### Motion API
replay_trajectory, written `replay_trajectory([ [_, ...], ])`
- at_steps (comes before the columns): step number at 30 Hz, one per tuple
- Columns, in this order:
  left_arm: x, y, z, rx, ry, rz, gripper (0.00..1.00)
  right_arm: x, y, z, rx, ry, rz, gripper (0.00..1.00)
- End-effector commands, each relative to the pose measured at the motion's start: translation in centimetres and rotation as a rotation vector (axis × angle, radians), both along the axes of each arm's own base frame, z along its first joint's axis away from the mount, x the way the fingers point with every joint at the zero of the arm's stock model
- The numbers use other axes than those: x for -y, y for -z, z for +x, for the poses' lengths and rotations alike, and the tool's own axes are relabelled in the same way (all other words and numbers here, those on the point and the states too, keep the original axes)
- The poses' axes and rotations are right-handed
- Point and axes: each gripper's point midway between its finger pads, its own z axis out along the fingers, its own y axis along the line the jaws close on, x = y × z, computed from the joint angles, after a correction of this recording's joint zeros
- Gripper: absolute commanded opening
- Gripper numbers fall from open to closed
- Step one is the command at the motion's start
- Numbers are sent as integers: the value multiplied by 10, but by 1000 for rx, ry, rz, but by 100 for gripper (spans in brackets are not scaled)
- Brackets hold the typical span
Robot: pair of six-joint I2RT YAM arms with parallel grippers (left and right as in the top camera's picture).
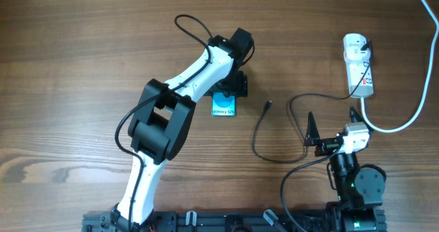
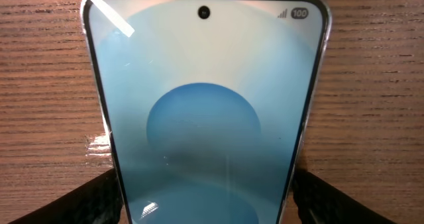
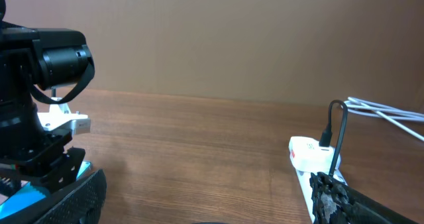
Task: Plug charger to phone and switch on socket
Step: 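Lower the left gripper onto the phone and close on its bottom edge, then lift the phone with the left gripper and turn it upright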
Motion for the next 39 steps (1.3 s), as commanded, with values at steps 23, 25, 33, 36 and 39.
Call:
replay_trajectory([
  [23,-22,23,0,-17,-25,103,72,2,-2,0,6,13,16,100],
  [25,-23,20,0,-17,-25,103,71,2,-2,0,6,13,16,100],
  [33,-18,-15,8,52,-29,58,70,2,-2,0,7,12,15,100],
  [36,-16,-30,10,78,-34,40,70,2,-2,0,6,13,16,100],
  [39,-13,-42,9,90,-33,14,70,2,-2,0,6,13,16,100],
])
